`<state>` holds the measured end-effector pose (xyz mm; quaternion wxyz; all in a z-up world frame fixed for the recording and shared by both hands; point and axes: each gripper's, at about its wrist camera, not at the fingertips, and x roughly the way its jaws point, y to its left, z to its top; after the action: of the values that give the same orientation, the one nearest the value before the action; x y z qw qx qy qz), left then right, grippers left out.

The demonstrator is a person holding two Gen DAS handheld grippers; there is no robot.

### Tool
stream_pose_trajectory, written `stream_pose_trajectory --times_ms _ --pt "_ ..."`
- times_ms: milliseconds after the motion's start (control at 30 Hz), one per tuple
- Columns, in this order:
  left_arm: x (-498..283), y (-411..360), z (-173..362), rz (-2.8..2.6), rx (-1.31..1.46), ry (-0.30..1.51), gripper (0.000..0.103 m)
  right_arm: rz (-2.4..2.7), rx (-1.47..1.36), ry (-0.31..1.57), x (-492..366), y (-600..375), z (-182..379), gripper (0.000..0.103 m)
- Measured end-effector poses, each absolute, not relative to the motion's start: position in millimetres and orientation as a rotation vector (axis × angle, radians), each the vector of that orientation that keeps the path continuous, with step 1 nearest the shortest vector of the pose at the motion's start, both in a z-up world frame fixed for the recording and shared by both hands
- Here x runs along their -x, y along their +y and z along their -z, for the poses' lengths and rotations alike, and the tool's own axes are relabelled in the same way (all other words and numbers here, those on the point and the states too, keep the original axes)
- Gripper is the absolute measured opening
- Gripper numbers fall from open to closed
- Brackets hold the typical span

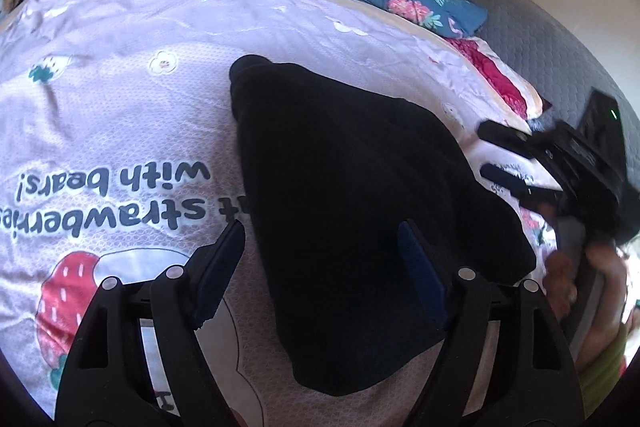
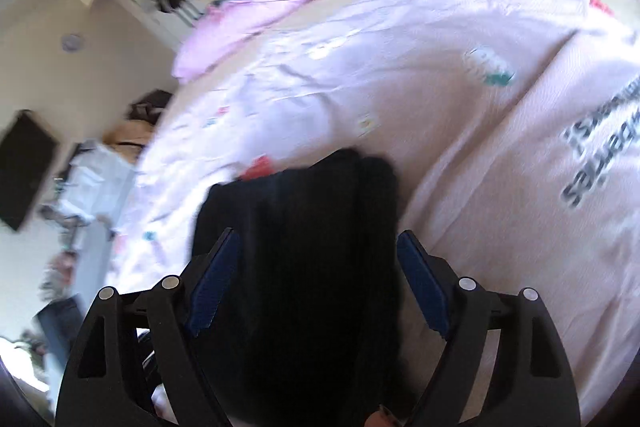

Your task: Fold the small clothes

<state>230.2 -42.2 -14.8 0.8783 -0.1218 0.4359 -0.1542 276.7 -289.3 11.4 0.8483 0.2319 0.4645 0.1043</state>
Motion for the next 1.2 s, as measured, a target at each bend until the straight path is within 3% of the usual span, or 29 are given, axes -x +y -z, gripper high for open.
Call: stream_pose_trajectory --times_ms 167,233,267,300,367,467,633,833,1033,1133,1200 --pt "-232 -46 16 0.33 0.225 0.915 0.073 -0.171 -0.468 1.092 -301 -289 17 0.08" --pt "-233 -48 17 0.331 0.212 0.919 0.074 -0.185 -0.418 1.092 -300 -284 18 0.052" --pt "-234 -48 18 0.33 0.207 0.919 0.074 -0.178 -0.369 1.079 -297 -280 14 0.027" --pt "-234 -48 18 0.329 0.205 0.917 0.074 -0.177 -0.335 1.07 -296 -276 12 0.02" --pt "-235 -47 18 0.323 0.208 0.918 0.075 -0.172 -0.229 1.02 -290 -262 -1 0.015" --pt "-237 -44 15 0.314 0.222 0.911 0.075 -0.234 -0.14 0.934 -284 -240 -28 0.013" --pt "-239 -40 13 0.3 0.224 0.9 0.075 -0.44 -0.255 0.798 -279 -230 -61 0.013" --pt "-248 -46 25 0.307 0.209 0.946 0.08 -0.32 -0.344 0.979 -310 -273 3 0.013" --pt "-250 -52 31 0.311 0.207 0.949 0.083 -0.289 -0.357 1.015 -309 -291 28 0.014" --pt "-247 -54 31 0.306 0.205 0.944 0.083 -0.246 -0.268 1.002 -306 -278 22 0.019" --pt "-246 -56 29 0.303 0.195 0.939 0.083 -0.212 -0.221 0.994 -303 -273 20 0.031"
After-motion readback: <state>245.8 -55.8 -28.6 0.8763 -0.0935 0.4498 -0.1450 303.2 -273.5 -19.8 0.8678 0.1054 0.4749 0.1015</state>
